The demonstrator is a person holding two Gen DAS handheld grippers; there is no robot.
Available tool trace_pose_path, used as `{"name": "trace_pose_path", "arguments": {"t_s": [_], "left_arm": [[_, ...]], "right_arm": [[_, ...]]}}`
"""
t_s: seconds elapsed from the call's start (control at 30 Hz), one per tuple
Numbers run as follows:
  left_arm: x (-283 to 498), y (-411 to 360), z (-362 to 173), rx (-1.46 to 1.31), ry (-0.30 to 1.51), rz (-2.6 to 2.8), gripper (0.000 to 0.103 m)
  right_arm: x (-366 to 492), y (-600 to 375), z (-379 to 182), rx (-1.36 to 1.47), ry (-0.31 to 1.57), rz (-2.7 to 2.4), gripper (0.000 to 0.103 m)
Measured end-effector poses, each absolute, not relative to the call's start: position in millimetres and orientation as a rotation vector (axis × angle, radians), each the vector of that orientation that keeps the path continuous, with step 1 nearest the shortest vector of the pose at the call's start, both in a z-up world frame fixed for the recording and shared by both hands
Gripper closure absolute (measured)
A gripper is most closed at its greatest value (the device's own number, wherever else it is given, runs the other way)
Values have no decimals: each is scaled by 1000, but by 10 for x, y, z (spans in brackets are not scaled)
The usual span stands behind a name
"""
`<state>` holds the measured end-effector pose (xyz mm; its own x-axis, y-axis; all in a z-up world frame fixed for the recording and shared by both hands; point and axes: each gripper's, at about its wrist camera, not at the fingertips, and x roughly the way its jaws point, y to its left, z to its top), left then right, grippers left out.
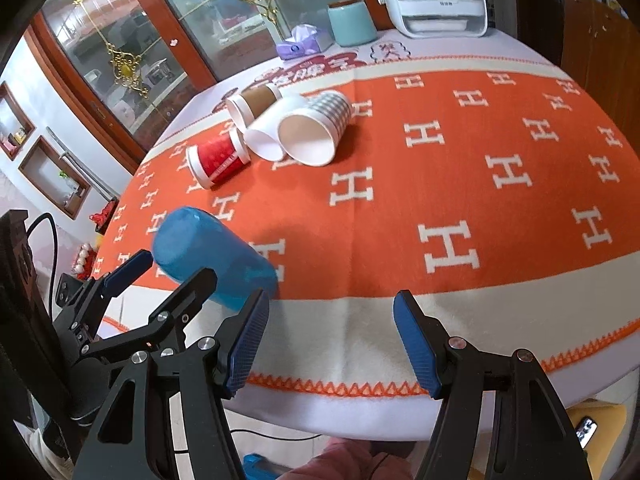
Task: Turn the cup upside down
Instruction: 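Lift the blue cup with the left tool and rotate it over, then lower the blue cup standing onto the cloth and open the left tool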
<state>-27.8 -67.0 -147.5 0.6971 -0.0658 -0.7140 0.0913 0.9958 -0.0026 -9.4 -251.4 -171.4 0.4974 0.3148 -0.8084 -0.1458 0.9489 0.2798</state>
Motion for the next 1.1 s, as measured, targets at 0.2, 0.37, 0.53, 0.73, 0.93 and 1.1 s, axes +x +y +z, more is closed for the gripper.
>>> {"name": "trace_pose_path", "arguments": {"t_s": [0.2, 0.37, 0.53, 0.73, 0.93, 1.1], "left_arm": [[-400, -565, -1199, 29, 834, -48, 17], [-444, -380, -917, -18, 909, 8, 17], [-475, -205, -566, -66, 925, 56, 17], [-509, -173, -220, -52, 915, 105, 17], [-544, -275, -30, -38, 910, 99, 17], [-500, -375, 30, -40, 911, 90, 17]], "right_arm": [[-209, -2450, -1371, 178, 971, 301, 37], [-316, -2342, -1075, 168, 957, 328, 37], [-397, -2235, -768, 153, 954, 334, 35], [-451, -2188, -461, 156, 949, 321, 30], [-408, -2210, -288, 165, 946, 303, 28], [-353, -2211, -239, 160, 937, 300, 24]]}}
